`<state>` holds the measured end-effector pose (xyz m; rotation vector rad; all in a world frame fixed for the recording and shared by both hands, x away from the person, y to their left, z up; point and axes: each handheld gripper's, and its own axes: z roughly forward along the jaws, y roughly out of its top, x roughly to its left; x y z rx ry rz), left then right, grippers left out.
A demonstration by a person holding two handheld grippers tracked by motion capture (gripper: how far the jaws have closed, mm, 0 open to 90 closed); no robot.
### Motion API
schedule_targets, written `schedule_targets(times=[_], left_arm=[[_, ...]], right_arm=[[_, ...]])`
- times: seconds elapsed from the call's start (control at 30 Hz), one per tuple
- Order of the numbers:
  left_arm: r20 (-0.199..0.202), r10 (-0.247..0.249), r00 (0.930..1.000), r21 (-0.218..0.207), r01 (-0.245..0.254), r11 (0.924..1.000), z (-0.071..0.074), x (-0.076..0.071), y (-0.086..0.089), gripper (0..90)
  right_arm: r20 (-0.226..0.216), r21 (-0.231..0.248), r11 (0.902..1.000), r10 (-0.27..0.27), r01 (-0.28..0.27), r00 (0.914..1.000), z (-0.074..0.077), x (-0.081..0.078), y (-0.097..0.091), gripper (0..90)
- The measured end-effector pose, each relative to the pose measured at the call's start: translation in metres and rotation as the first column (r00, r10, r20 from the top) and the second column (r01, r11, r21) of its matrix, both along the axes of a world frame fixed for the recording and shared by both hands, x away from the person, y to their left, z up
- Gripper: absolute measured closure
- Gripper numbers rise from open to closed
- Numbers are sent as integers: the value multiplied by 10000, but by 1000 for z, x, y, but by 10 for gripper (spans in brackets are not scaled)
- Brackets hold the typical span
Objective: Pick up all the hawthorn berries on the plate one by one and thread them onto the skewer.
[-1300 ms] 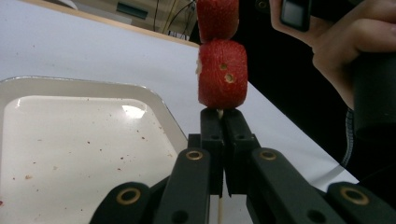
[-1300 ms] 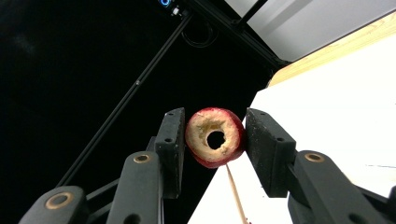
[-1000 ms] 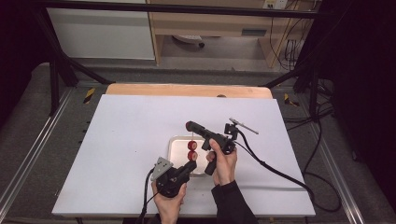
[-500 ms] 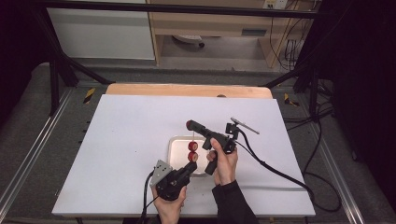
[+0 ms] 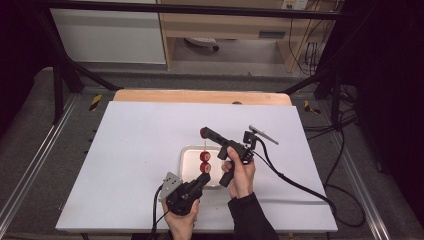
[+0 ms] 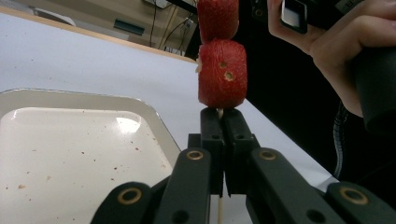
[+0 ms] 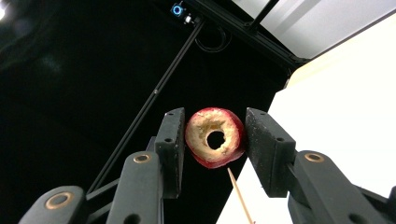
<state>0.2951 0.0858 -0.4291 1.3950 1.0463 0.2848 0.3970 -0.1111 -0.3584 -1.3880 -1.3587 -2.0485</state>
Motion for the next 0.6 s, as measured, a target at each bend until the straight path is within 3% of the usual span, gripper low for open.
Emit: schedule_targets(times=[0.6], left_arm=[[80,-45,10000,-64,45,10000,1,1,-1,880]], right_arm=[[40,-73,10000,16,-16,10000,-2,-1,2,594]])
